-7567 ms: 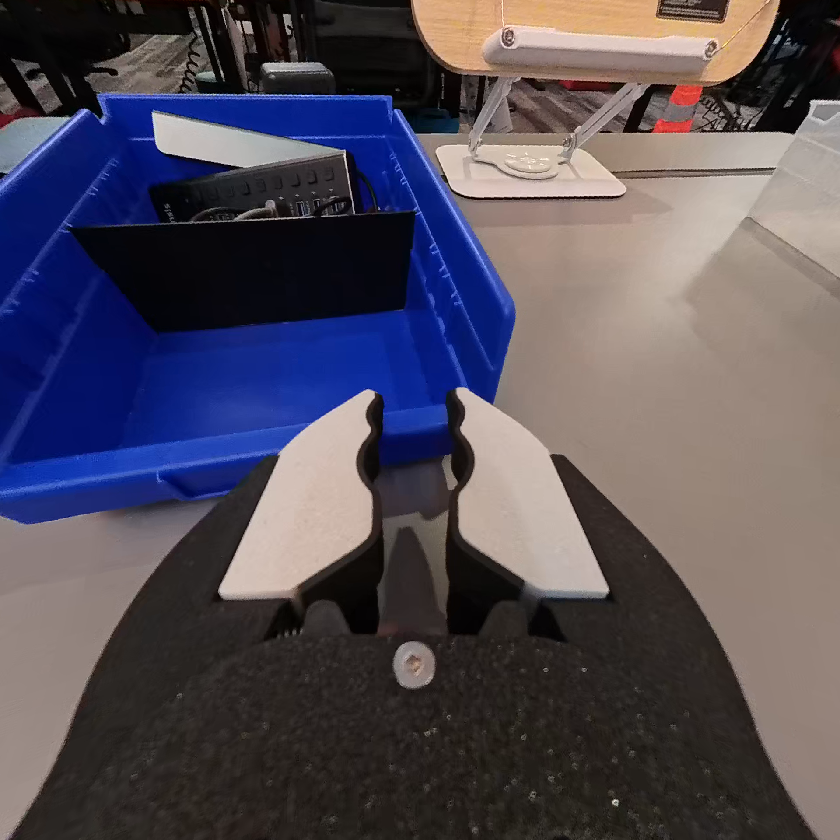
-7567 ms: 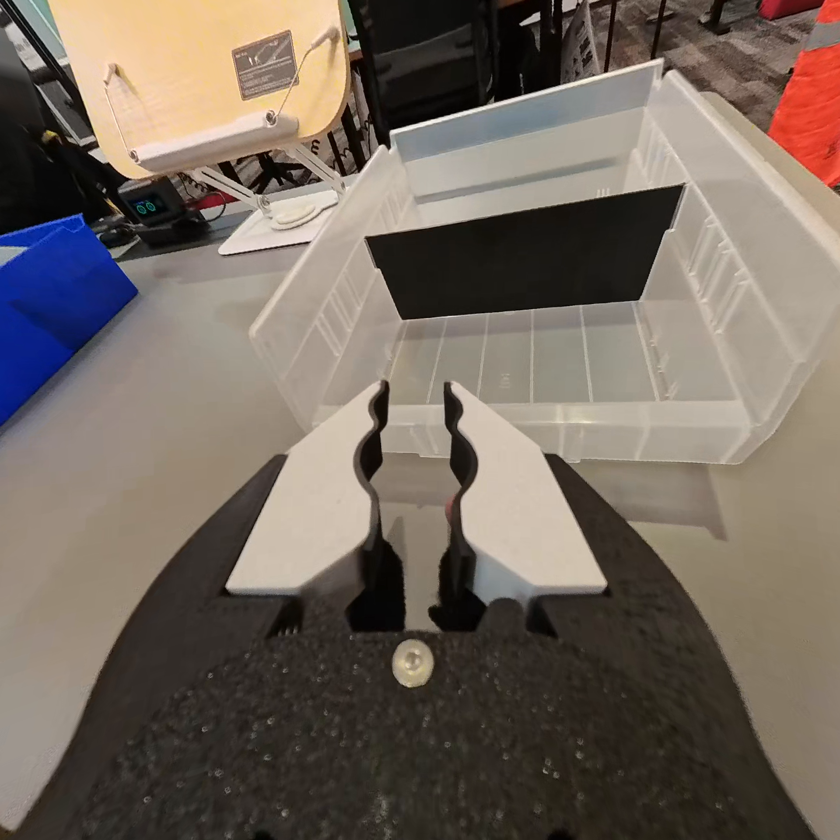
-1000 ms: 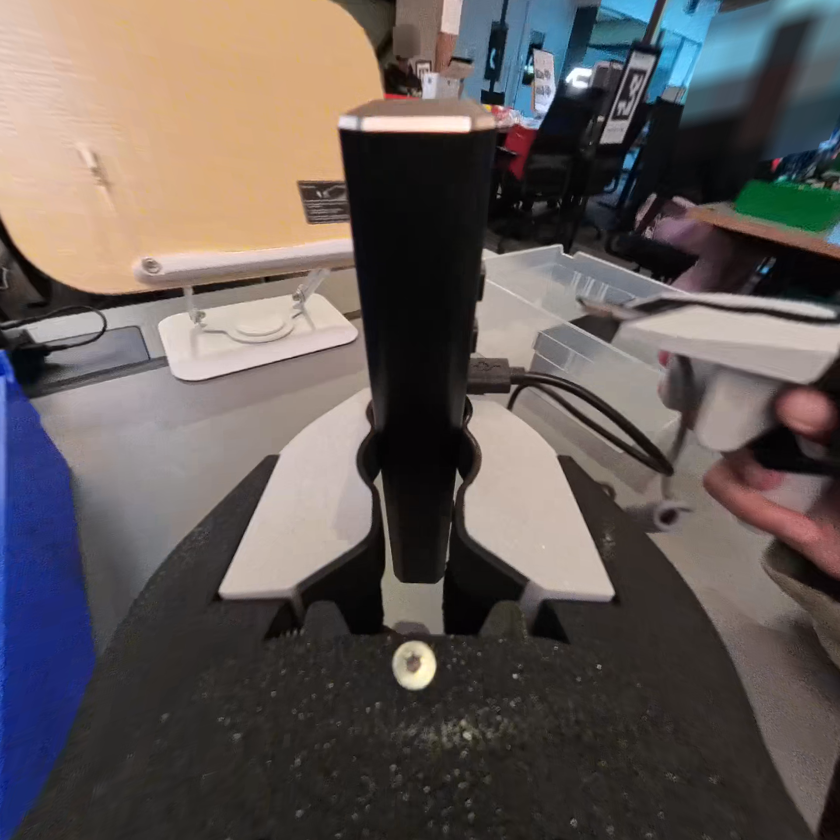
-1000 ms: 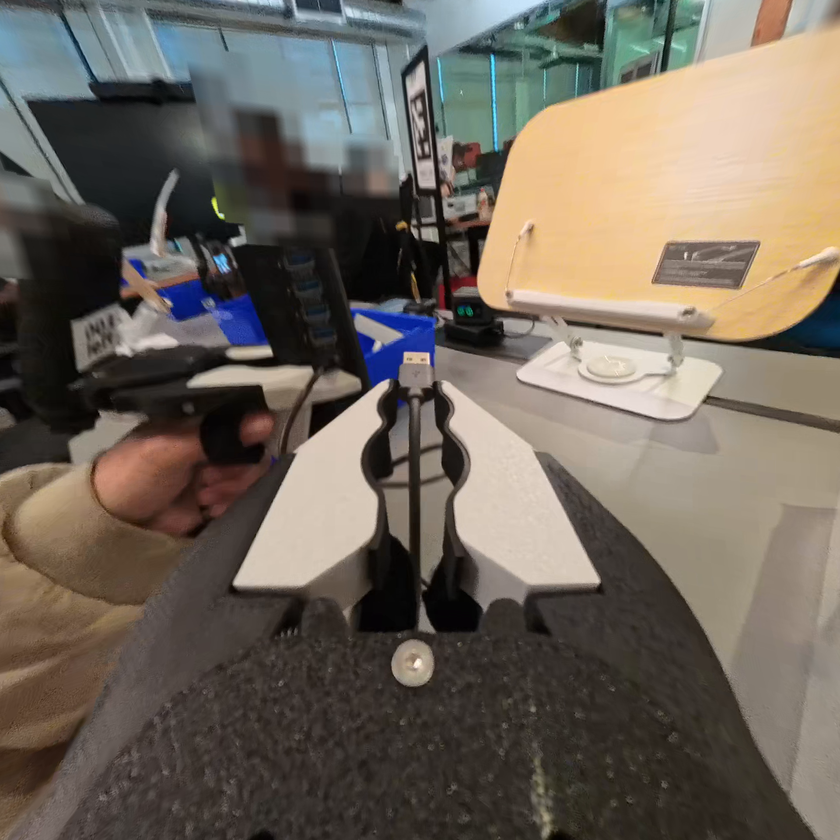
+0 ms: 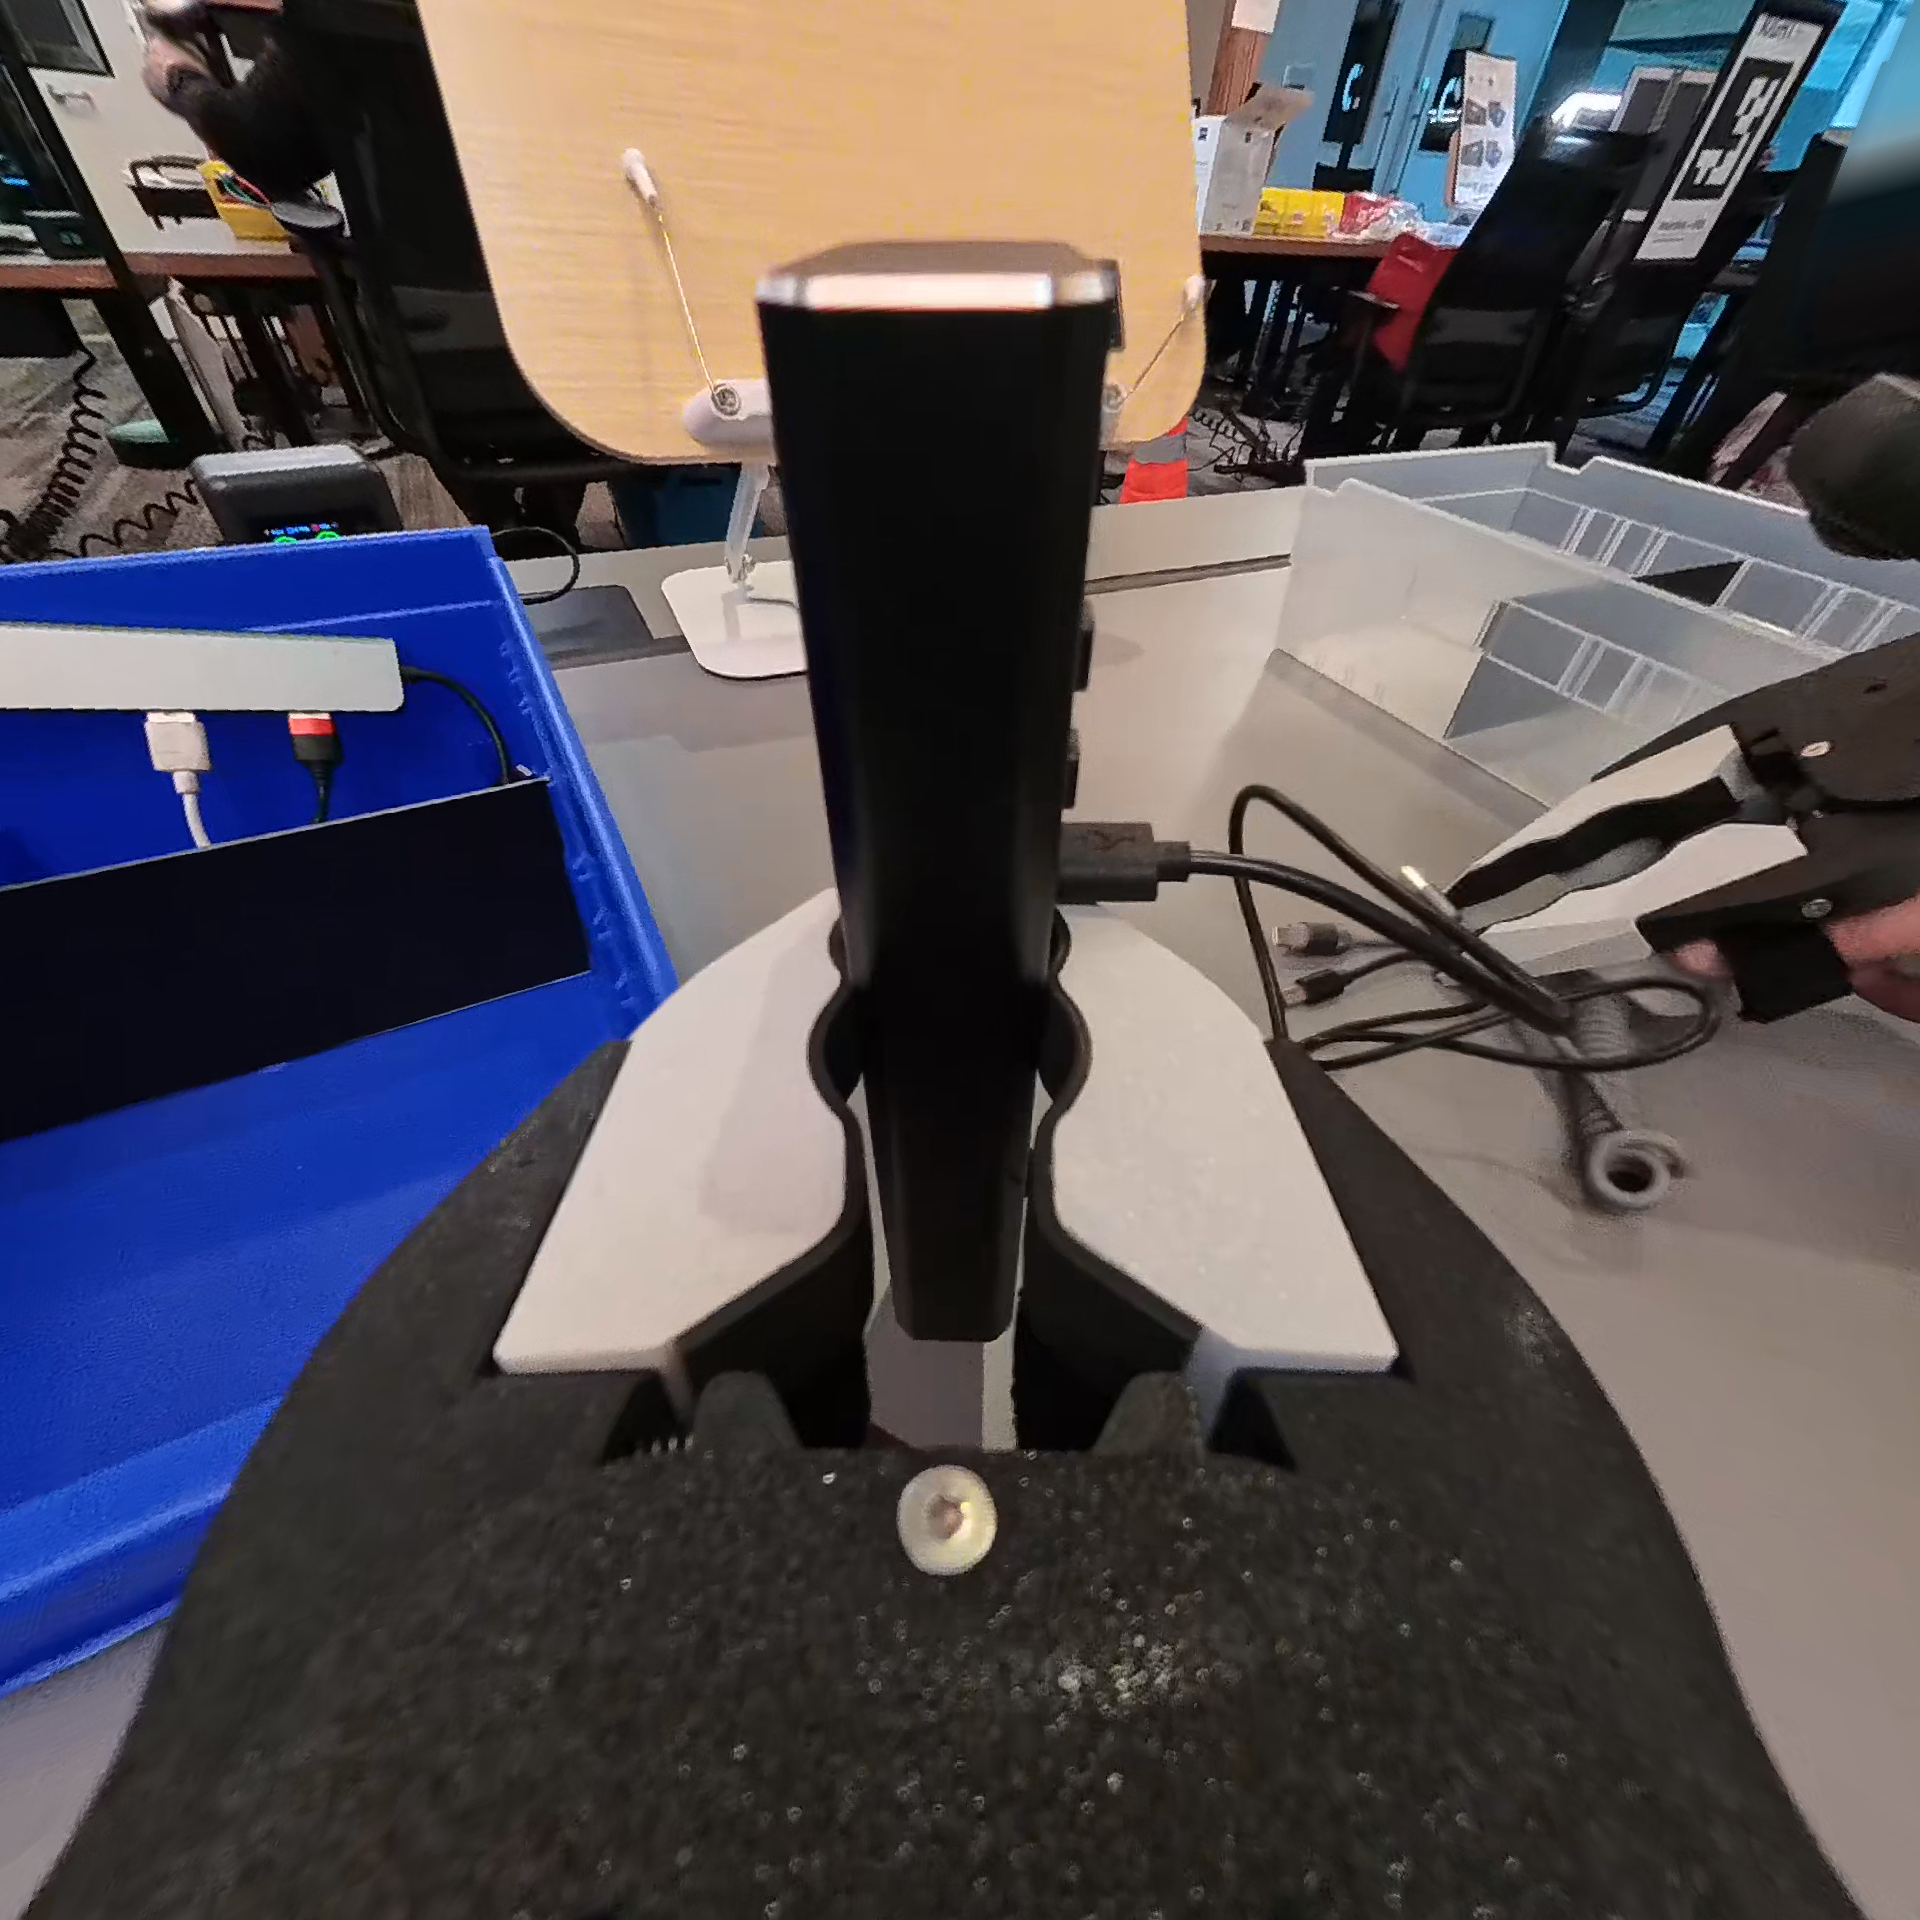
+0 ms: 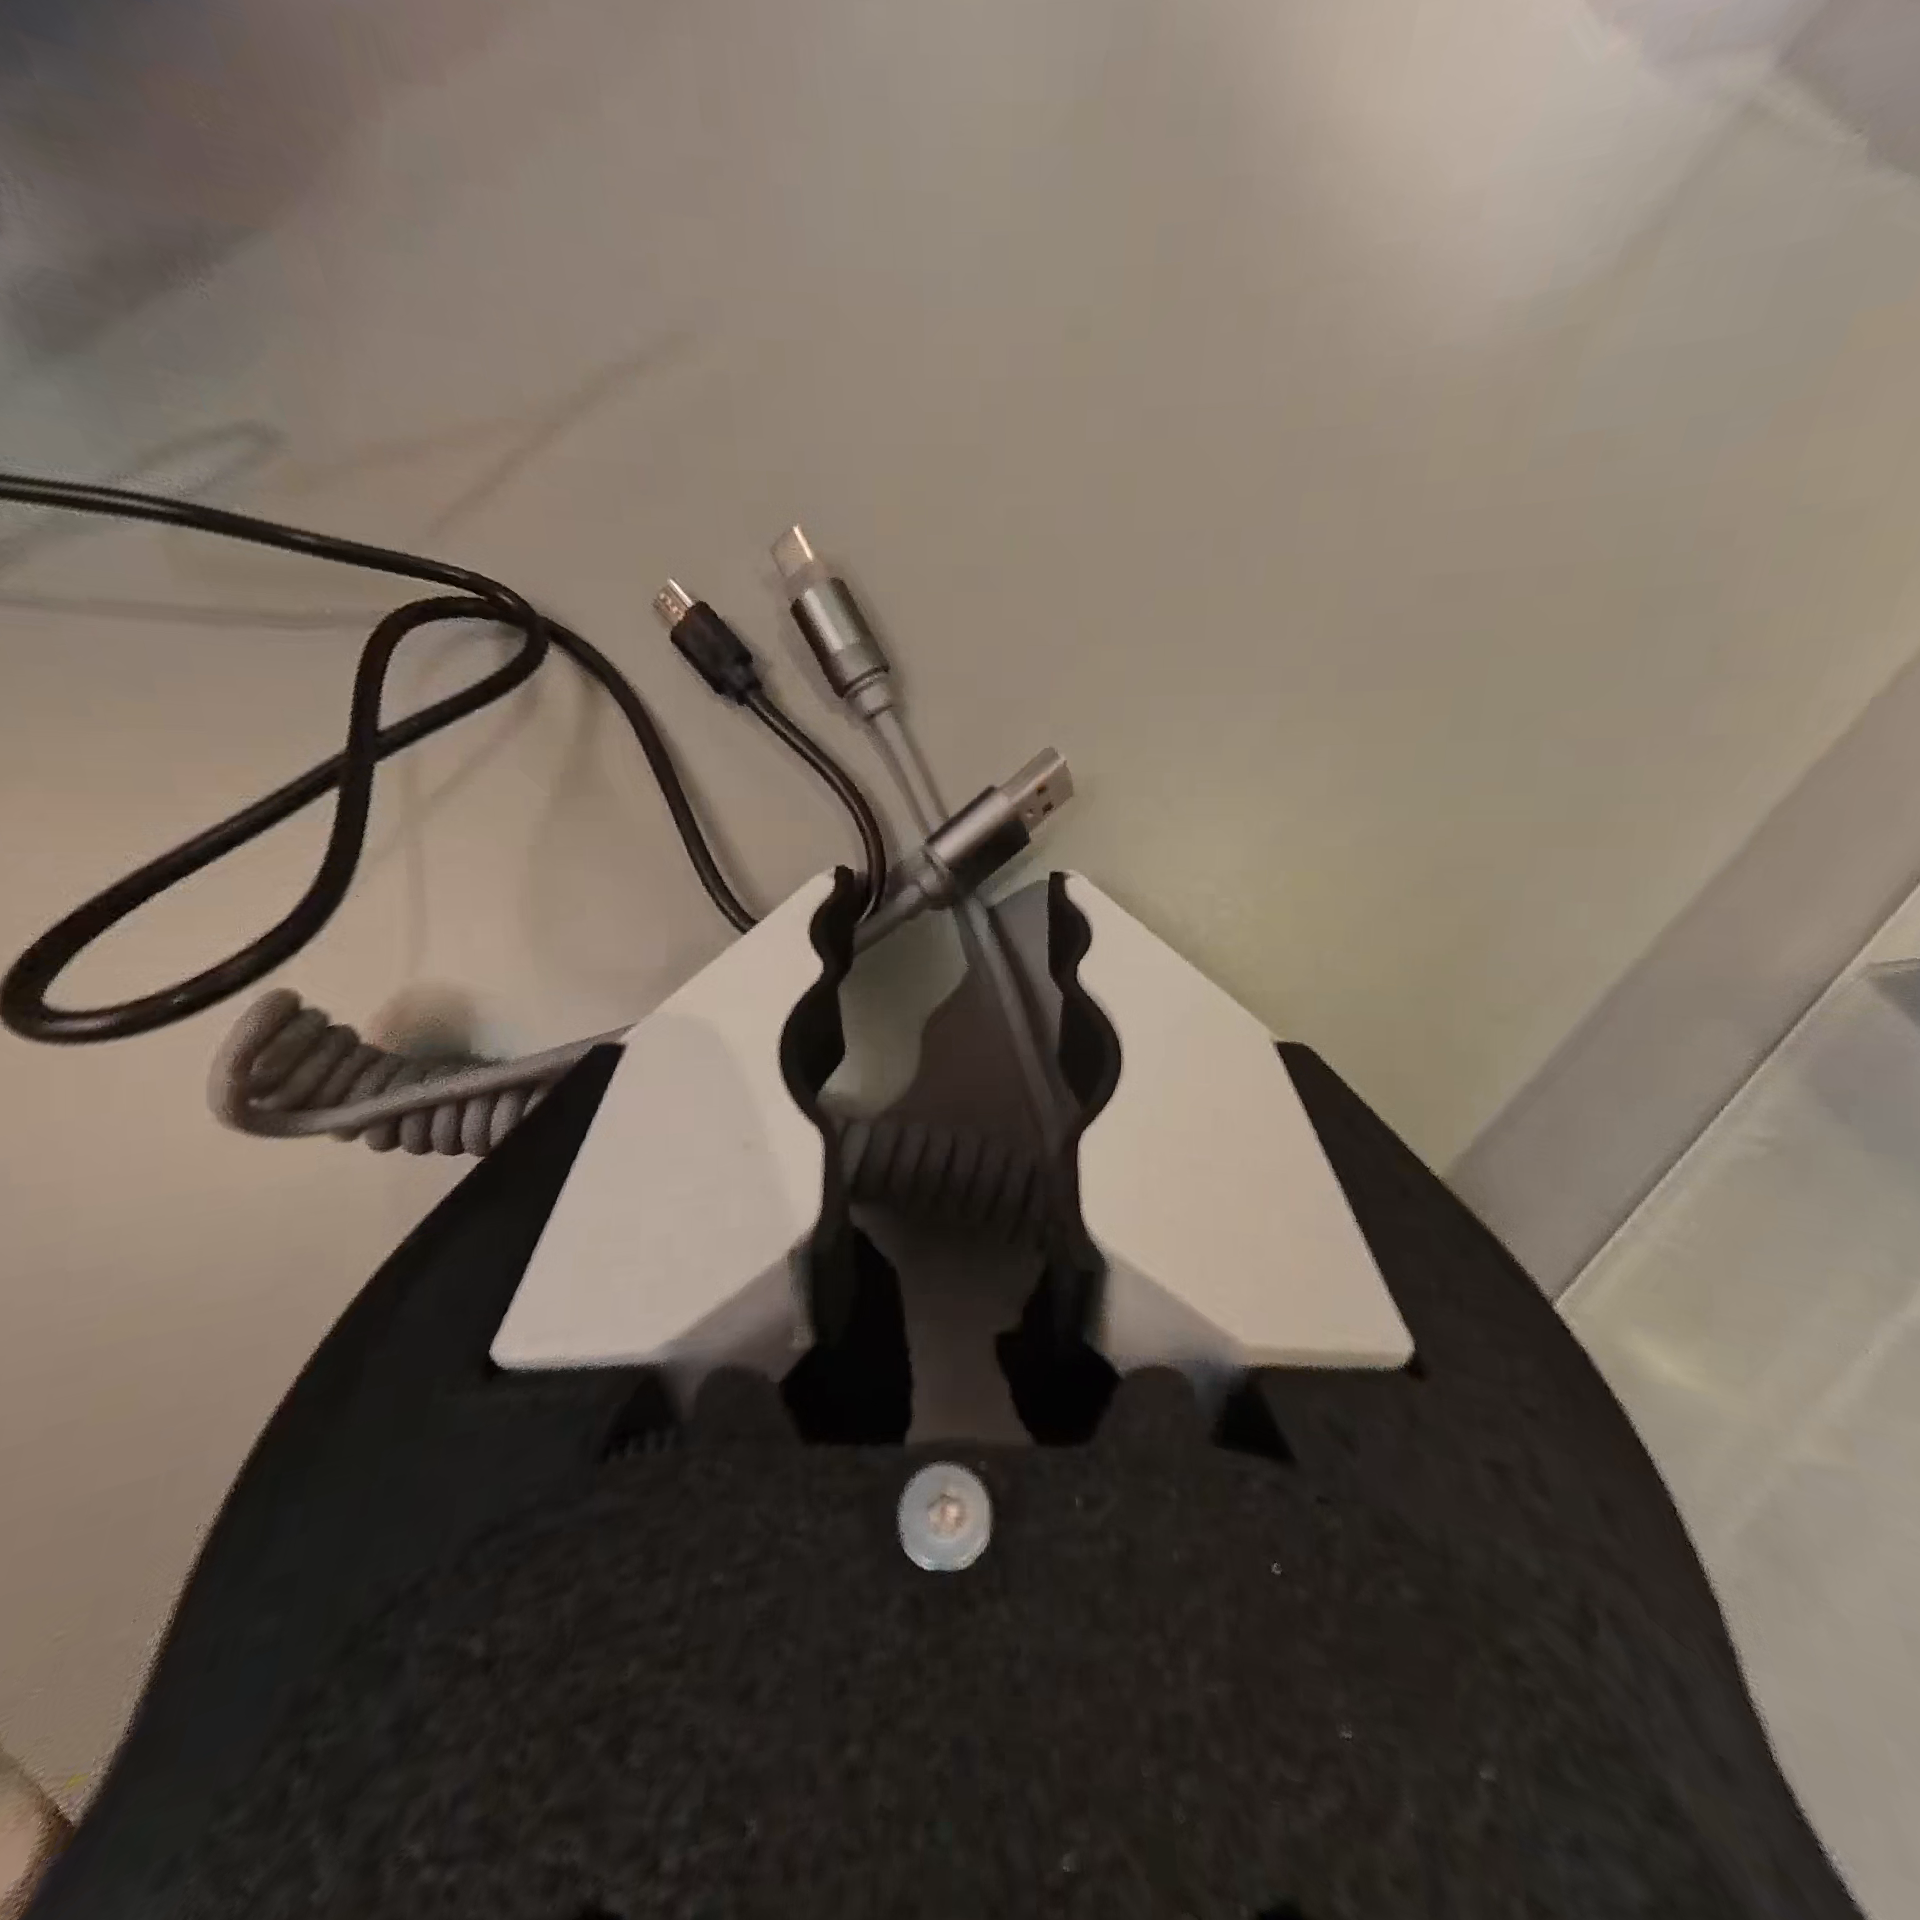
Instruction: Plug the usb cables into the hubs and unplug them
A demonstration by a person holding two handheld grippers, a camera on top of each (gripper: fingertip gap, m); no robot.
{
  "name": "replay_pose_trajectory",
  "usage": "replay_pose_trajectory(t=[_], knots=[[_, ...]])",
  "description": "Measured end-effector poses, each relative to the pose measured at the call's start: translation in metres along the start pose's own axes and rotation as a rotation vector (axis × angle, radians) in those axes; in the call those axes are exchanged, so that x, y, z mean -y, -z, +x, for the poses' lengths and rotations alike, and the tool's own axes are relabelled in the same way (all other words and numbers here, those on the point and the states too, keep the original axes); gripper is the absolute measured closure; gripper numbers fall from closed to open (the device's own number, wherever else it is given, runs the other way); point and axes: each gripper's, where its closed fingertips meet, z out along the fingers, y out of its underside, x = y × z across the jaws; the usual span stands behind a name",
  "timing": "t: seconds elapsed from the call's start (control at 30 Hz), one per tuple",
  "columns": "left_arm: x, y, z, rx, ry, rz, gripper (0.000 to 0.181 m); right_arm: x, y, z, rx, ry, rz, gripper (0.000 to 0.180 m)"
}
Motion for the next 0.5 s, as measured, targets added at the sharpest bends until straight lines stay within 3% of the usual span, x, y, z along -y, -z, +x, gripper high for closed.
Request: replay_pose_trajectory(t=[0.07, 0.2, 0.3, 0.4, 0.5], knots=[[-0.001, -0.001, 0.0, -0.01, 0.013, -0.006, 0.151, 0.0, -0.001, -0.001, 0.028, -0.017, -0.001, 0.146], [-0.003, -0.002, 0.0, -0.007, 0.003, -0.014, 0.151, -0.003, 0.001, 0.002, 0.042, -0.028, 0.013, 0.169], [-0.001, -0.001, -0.005, 0.018, -0.007, -0.007, 0.151, -0.004, 0.004, 0.002, 0.073, -0.063, 0.008, 0.171], [-0.001, 0.001, -0.019, 0.094, 0.001, -0.009, 0.151, 0.018, 0.023, 0.0, 0.109, -0.098, 0.119, 0.172], [-0.004, 0.001, -0.025, 0.085, 0.051, -0.016, 0.151, 0.054, 0.058, -0.014, 0.306, -0.214, 0.317, 0.173]])
